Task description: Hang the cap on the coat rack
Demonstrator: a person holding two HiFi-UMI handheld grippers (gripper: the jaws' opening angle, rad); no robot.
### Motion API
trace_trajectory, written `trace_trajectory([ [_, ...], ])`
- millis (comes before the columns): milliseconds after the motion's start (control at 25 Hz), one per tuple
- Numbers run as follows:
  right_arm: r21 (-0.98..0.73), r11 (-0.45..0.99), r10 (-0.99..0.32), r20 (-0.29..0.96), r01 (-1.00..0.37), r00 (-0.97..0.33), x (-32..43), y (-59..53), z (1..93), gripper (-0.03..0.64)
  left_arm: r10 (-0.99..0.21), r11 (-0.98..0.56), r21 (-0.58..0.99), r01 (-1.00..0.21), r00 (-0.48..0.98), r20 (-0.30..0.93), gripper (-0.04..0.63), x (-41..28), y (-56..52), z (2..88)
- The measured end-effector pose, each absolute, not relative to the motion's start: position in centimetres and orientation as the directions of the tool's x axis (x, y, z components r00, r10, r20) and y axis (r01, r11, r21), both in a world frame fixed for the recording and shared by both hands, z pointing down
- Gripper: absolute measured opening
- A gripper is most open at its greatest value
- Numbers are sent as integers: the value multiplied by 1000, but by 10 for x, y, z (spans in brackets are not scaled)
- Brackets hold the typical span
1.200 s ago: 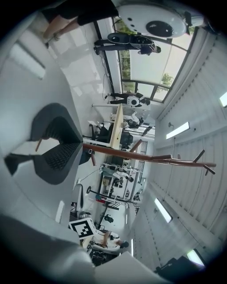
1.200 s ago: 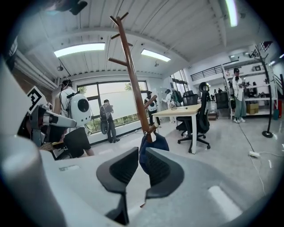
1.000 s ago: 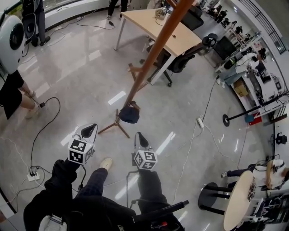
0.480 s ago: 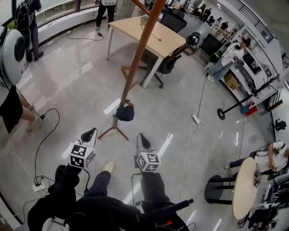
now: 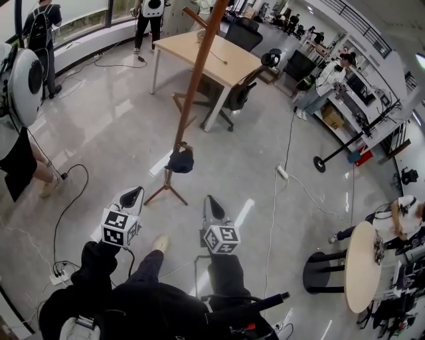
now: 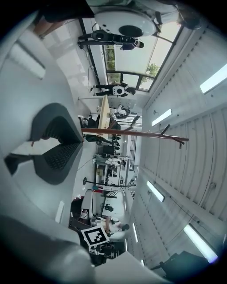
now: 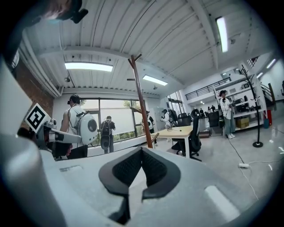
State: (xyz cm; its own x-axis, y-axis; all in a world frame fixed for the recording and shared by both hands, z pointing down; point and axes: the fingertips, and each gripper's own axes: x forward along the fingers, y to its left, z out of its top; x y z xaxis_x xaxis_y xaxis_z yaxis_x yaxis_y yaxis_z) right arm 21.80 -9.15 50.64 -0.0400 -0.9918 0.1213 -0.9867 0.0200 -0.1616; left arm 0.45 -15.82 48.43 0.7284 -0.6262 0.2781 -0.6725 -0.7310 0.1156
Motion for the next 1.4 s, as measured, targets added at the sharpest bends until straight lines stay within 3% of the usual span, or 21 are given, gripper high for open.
trace_trajectory([
  [1400, -98, -62, -998, 0, -993, 62, 187, 59, 433, 3, -585, -792, 61, -608, 783, 213, 2, -35, -52, 443],
])
